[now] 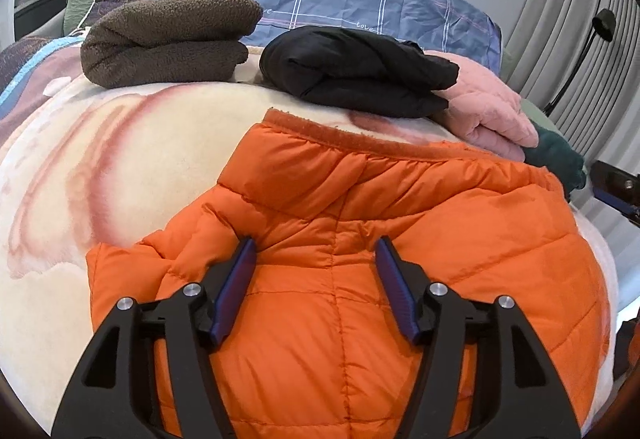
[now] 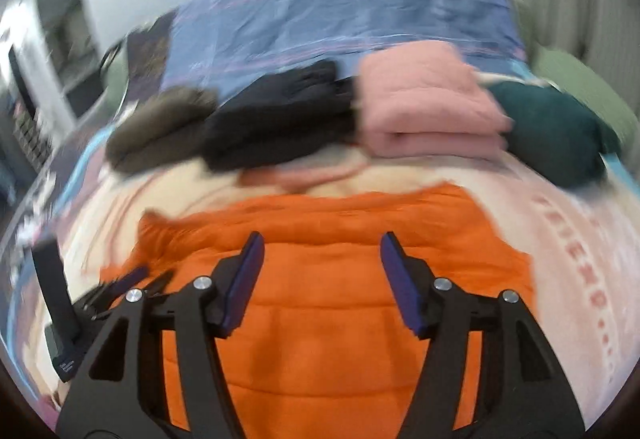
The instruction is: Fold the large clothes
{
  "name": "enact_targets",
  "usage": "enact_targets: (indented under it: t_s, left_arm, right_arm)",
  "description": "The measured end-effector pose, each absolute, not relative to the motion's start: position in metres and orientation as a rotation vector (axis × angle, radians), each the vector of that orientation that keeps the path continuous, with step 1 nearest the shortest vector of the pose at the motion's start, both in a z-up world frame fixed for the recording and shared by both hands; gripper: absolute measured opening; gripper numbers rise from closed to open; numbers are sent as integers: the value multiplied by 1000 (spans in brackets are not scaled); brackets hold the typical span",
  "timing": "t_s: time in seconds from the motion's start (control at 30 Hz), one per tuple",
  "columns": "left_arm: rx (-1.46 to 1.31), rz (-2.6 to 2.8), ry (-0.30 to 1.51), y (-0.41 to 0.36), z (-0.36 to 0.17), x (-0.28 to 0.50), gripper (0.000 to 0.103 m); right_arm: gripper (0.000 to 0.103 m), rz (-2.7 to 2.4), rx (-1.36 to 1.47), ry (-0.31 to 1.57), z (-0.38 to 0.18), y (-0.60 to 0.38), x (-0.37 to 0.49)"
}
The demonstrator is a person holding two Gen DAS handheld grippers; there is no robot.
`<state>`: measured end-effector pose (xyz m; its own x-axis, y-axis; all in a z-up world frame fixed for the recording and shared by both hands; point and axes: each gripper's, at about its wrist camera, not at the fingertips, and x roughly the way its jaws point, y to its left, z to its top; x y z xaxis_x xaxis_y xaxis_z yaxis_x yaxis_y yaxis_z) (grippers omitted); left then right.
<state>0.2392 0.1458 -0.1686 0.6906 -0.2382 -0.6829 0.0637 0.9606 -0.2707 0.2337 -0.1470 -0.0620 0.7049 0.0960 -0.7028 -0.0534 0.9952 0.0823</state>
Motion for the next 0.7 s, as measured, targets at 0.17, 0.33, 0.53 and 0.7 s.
enact_targets:
  t_s: [0.17, 0.33, 0.53, 0.7]
  left_arm:
    - [-238, -169, 803, 147, -168, 239, 64]
    - [-289, -192, 821, 155, -170, 241, 64]
    - [-249, -174, 824, 150, -170, 241, 64]
    - [-232, -171, 821, 149, -171, 240, 64]
  right_arm:
    - [66, 29, 10, 961, -128, -120, 279]
    - [69, 12, 38, 982, -162, -125, 295]
    - [69, 4, 5, 959, -171, -118, 293]
    - [69, -17, -34, 946, -169, -114, 288]
